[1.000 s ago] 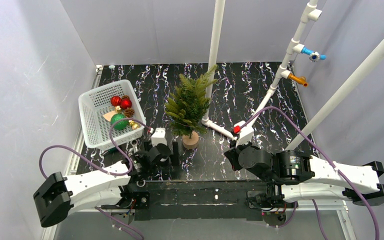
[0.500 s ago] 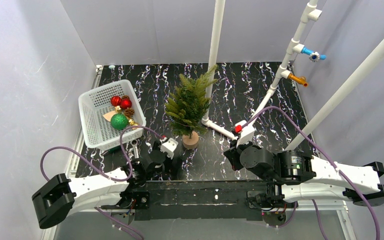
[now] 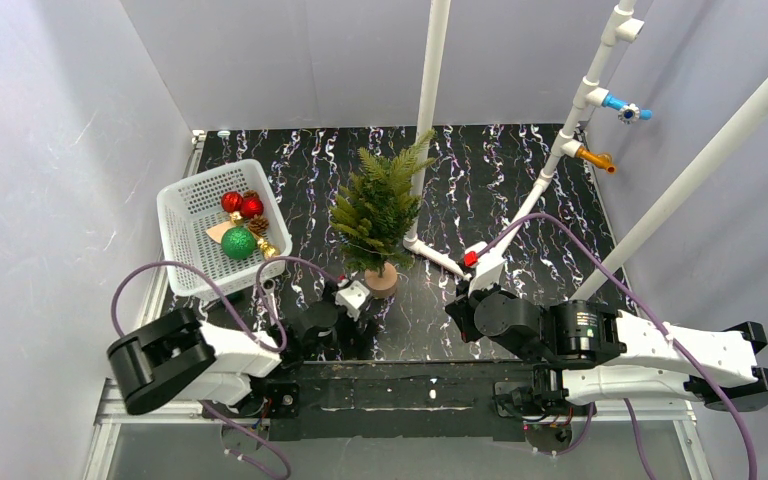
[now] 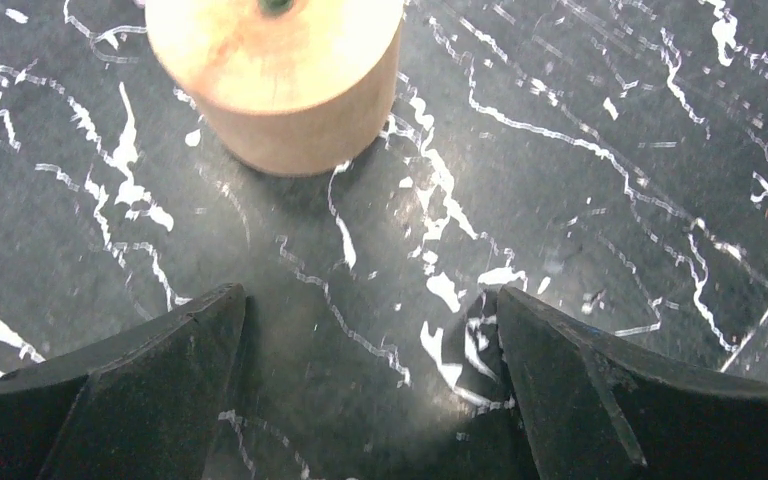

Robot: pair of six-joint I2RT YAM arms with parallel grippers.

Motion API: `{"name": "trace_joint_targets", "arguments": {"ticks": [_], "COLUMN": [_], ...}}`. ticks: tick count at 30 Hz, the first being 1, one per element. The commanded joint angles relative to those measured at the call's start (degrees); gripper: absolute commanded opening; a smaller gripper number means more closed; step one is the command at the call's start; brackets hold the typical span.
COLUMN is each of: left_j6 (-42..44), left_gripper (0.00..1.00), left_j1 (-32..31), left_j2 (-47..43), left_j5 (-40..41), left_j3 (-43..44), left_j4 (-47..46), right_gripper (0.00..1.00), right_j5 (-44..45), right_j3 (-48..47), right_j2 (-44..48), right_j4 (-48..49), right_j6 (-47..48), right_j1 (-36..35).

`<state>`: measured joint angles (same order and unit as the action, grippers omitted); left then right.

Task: Decorate the small christmas tree
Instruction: Wrap the decoration item around the Christmas tree.

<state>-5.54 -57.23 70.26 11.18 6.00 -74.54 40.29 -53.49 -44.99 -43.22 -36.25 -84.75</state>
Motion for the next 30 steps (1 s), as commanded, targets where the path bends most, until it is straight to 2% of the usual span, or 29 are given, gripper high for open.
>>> {"name": "trace_joint_targets", "arguments": {"ticks": [1, 5, 11, 22, 27, 30], "left_j6": [1.6, 2.2, 2.9, -0.3, 0.2, 0.6], "left_gripper": [0.98, 0.98, 0.98, 0.98, 0.89, 0.87], "left_j1": [-0.3, -0.2, -0.2, -0.2, -0.2, -0.2], "left_j2": [8.3, 12.6, 14.1, 18.8, 19.0, 18.5], "left_j5": [-0.4, 2.5, 8.8, 17.5, 19.9, 22.4], "left_j3": [2.6, 5.2, 8.8, 14.3, 13.4, 12.1], "left_j4": [-12.6, -13.7, -13.8, -13.8, -13.8, -13.8], "right_gripper": [0.01, 0.01, 0.01, 0.01, 0.01, 0.01], "right_j5": [0.6, 0.5, 0.5, -0.2, -0.4, -0.6], "right_j3": [-2.7, -3.2, -3.3, -4.6, -4.9, -4.7], "right_j2": [-0.1, -0.3, -0.3, -2.2, -2.6, -2.6], "right_j4": [1.2, 0.6, 0.1, -0.4, -0.5, -0.2], "right_j6": [-0.5, -0.8, -1.1, -1.1, -0.8, -0.4], "right_j1": [0.3, 0.4, 0.5, 0.7, 0.8, 1.1]}}
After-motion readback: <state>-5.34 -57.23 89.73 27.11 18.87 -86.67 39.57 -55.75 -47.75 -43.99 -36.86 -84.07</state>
